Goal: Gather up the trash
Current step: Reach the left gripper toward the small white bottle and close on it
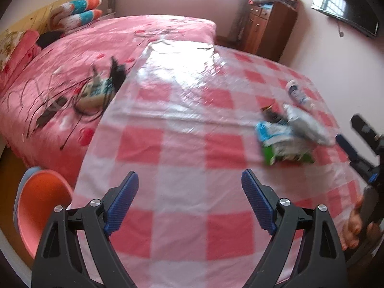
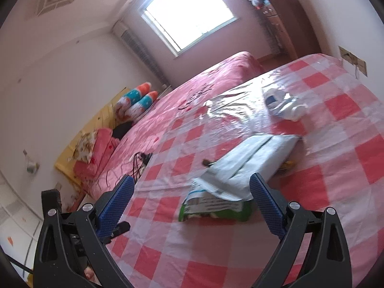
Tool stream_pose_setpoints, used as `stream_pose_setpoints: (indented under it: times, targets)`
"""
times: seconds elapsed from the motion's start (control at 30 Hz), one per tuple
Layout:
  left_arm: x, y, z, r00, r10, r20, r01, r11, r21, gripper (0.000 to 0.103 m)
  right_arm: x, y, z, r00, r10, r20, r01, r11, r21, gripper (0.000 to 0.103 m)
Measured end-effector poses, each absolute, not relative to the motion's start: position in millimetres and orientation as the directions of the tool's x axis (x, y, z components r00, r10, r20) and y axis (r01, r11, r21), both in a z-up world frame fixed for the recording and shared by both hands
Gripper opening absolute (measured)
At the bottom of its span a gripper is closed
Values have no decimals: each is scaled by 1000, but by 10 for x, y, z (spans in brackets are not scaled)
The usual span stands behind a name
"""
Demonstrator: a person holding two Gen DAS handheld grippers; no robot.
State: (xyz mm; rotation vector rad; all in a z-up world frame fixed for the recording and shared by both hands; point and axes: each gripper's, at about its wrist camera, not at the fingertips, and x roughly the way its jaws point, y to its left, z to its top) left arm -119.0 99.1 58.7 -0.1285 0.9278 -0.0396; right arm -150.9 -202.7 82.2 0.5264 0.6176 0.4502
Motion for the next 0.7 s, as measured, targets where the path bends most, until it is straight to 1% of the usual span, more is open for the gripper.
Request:
stream_pose_setpoints:
  times: [0.37, 0.5, 0.7]
  targets:
    - [-591, 433, 906, 605, -232, -762, 84, 970, -229, 88, -1436, -2563, 707, 769, 482, -419, -116, 751, 650, 96]
    - [-237, 101, 988, 566, -308, -764, 127, 949, -289, 88, -1427, -2779, 650, 790, 445, -421, -54, 735, 676, 96]
    - [285, -481, 967, 504, -369, -781, 172, 929, -328, 88, -1428, -3038, 597, 808, 397, -435, 5, 734, 679, 96]
